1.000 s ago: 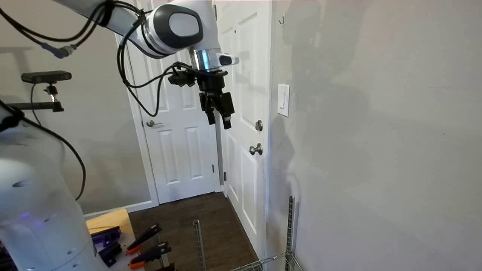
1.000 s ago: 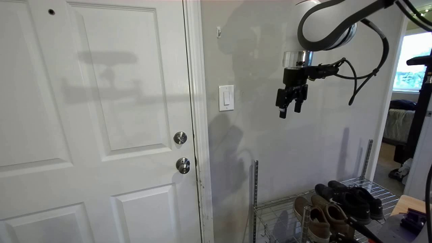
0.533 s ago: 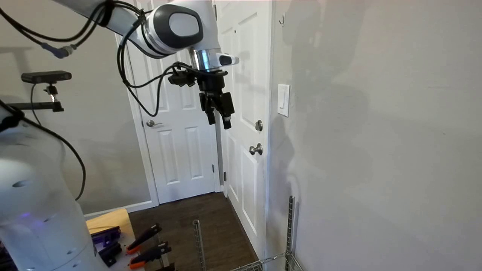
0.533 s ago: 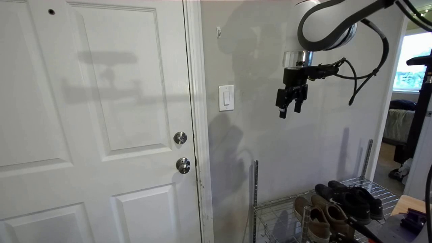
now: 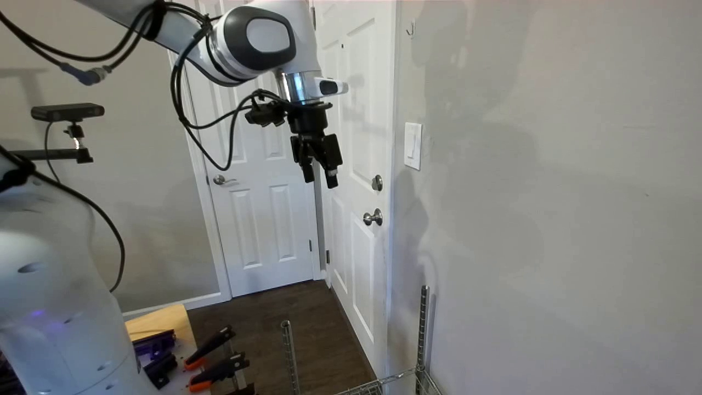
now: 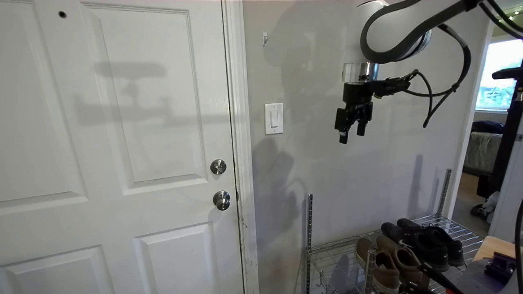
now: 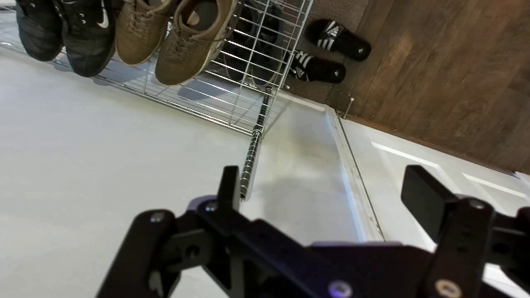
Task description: Turn off the light switch on the wall
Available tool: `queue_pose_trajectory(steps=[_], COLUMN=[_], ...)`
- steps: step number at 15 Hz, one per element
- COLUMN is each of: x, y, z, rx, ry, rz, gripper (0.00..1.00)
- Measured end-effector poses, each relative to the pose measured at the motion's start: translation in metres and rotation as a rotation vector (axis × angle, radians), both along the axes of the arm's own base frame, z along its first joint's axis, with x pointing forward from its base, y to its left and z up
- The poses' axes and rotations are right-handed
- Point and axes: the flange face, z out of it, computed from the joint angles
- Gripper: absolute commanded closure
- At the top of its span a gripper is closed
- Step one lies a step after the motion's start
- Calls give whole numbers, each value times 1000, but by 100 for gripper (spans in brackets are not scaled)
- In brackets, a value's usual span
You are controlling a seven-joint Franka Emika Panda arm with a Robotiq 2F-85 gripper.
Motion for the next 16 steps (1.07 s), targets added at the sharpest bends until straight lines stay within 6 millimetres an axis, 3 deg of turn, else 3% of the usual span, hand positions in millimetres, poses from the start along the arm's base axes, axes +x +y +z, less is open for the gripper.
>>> queue_pose_trajectory(steps=[5,10,16], x=[5,31,58], y=[17,36,20], z=[-20,-42,-41], rx=[-74,-76,-137], ry=[36,-69,-361], rz=[73,96,-16], gripper=[0,0,0])
